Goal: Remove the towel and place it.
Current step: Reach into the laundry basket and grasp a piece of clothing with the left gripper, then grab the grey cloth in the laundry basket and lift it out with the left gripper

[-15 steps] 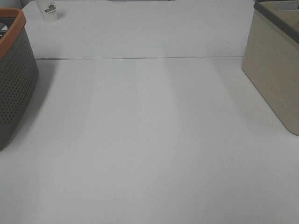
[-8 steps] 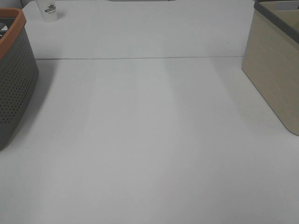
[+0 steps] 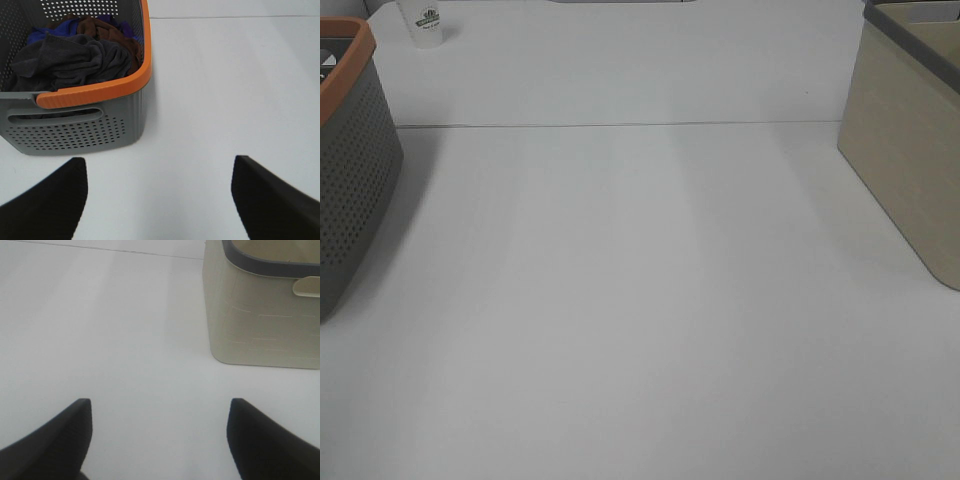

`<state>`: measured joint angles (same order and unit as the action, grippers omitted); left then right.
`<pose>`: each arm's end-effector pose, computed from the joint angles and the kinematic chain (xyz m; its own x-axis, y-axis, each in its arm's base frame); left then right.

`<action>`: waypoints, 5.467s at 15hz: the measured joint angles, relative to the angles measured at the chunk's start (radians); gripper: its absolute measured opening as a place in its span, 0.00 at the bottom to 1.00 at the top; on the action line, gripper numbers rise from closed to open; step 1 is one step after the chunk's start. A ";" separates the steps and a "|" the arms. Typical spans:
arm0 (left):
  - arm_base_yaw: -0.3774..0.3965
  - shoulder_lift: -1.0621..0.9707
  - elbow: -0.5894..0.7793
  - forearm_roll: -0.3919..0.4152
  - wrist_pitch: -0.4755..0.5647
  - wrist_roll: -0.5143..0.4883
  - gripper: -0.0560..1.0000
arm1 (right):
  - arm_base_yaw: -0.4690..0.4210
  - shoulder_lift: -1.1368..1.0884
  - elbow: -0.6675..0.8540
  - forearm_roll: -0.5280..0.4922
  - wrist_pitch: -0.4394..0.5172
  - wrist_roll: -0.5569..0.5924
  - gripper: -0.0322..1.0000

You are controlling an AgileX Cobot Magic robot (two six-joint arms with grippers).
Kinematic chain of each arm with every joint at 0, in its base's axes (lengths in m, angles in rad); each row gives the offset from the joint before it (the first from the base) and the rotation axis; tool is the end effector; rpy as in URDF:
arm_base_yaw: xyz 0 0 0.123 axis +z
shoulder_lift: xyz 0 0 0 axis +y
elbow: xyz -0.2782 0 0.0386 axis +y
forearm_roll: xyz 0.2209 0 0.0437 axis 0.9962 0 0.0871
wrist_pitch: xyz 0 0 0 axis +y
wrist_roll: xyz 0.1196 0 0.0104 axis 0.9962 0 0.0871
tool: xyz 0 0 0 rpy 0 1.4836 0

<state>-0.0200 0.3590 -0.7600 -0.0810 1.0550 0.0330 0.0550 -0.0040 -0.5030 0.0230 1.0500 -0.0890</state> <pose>0.0403 -0.0093 0.3191 -0.5362 0.0037 -0.8441 0.0756 0.9962 -0.0436 0.0012 0.0025 0.2531 -0.4325 -0.1014 -0.8959 -0.1067 0.9924 -0.0608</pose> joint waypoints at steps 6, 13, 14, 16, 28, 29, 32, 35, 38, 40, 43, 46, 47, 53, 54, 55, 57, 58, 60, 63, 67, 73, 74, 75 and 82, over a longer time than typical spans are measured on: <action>0.000 0.333 -0.141 0.001 0.000 0.068 0.75 | 0.000 0.000 0.000 0.000 0.000 0.000 0.75; 0.000 0.704 -0.342 0.001 -0.002 0.181 0.75 | 0.000 0.000 0.000 0.000 0.000 0.000 0.75; 0.000 0.739 -0.373 0.001 -0.002 0.194 0.75 | 0.000 0.000 0.000 0.000 0.000 0.000 0.75; 0.000 0.816 -0.442 0.001 0.001 0.220 0.75 | 0.000 0.000 0.000 0.000 0.000 0.000 0.75; 0.110 1.274 -0.947 -0.159 0.154 0.504 0.75 | 0.000 0.000 0.000 0.000 0.000 0.000 0.75; 0.138 1.300 -0.959 -0.196 0.154 0.569 0.75 | 0.000 0.000 0.000 0.000 0.000 0.000 0.75; 0.222 1.349 -0.963 -0.218 0.155 0.679 0.75 | 0.000 0.000 0.000 0.000 0.000 0.001 0.75; 0.294 1.358 -0.963 -0.218 0.157 0.763 0.75 | 0.000 0.000 0.000 -0.002 0.000 0.004 0.75; 0.370 1.383 -0.963 -0.256 0.157 0.841 0.75 | 0.000 0.000 0.000 -0.002 0.000 0.004 0.75; 0.400 1.416 -0.963 -0.295 0.156 0.895 0.75 | 0.000 0.000 0.000 -0.002 0.000 0.004 0.75; 0.433 1.480 -0.963 -0.323 0.155 0.970 0.75 | 0.000 0.000 0.000 -0.002 0.000 0.005 0.75; 0.441 1.574 -0.963 -0.311 0.154 0.994 0.75 | 0.000 0.000 0.000 -0.002 0.000 0.006 0.75; 0.442 1.585 -0.963 -0.305 0.154 0.996 0.75 | 0.000 0.000 0.000 -0.002 0.000 0.006 0.75; 0.500 1.635 -0.963 -0.285 0.152 1.000 0.75 | 0.000 0.000 0.000 -0.002 0.000 0.008 0.75; 0.505 1.638 -0.963 -0.285 0.148 1.000 0.75 | 0.000 0.000 0.000 -0.003 0.000 0.008 0.75; 0.505 1.642 -0.963 -0.286 0.148 1.000 0.75 | 0.000 0.000 0.000 -0.004 0.000 0.008 0.75; 0.505 1.660 -0.963 -0.306 0.148 1.000 0.75 | 0.000 0.000 0.000 -0.005 0.000 0.009 0.75; 0.505 1.673 -0.963 -0.311 0.148 1.000 0.75 | 0.000 0.000 0.000 -0.005 0.000 0.009 0.75; 0.505 1.685 -0.963 -0.314 0.148 1.000 0.73 | 0.000 0.000 0.000 -0.005 0.000 0.009 0.75; 0.505 1.688 -0.963 -0.331 0.137 0.974 0.56 | 0.000 0.000 0.000 -0.005 0.000 0.010 0.75; 0.505 1.688 -0.963 -0.354 0.137 0.970 0.05 | 0.000 0.000 0.000 -0.005 0.000 0.011 0.75; 0.505 1.653 -1.006 -0.353 0.148 0.970 0.05 | 0.000 0.000 0.000 -0.005 0.000 0.011 0.75; 0.505 1.647 -1.019 -0.353 0.150 0.970 0.05 | 0.000 0.000 0.000 -0.005 0.000 0.011 0.75; 0.505 1.630 -1.042 -0.358 0.151 0.966 0.05 | 0.000 0.000 0.000 -0.005 0.000 0.011 0.75; 0.505 1.451 -1.171 -0.434 0.118 0.921 0.05 | 0.000 0.000 0.000 -0.005 0.000 0.012 0.75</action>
<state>0.4850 1.8100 -1.9310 -0.5150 1.1730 0.9540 0.0550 -0.0040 -0.5030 0.0180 1.0500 -0.0770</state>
